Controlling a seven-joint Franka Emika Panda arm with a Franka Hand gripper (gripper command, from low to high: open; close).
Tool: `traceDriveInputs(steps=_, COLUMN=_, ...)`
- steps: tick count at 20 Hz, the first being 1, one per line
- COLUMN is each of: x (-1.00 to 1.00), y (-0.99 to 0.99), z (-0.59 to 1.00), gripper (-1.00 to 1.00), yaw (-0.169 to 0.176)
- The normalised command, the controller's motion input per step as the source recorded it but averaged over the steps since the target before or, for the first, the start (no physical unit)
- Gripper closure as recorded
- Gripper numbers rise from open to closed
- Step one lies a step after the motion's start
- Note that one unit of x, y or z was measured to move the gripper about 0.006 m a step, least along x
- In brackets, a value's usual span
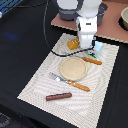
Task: Interact with the objects in diverse but meaningful ways.
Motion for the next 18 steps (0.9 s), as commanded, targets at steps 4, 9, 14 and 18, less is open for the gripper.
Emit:
traceDriveInputs(steps=4, x=-0.18, y=-0.07, z=0.52, gripper=1.00, yaw=0.004)
traceDriveInputs(steps=9, x=-0.11, y=-0.31, z=1.00, gripper=1.00, yaw=-0.013)
traceDriveInputs(steps=14, x=-0.17, y=-0.46, z=0.83, gripper=1.00, yaw=0.000)
traceDriveInputs(steps=18, x=-0.06, y=-0.58, z=0.53, gripper=1.00, yaw=0.000)
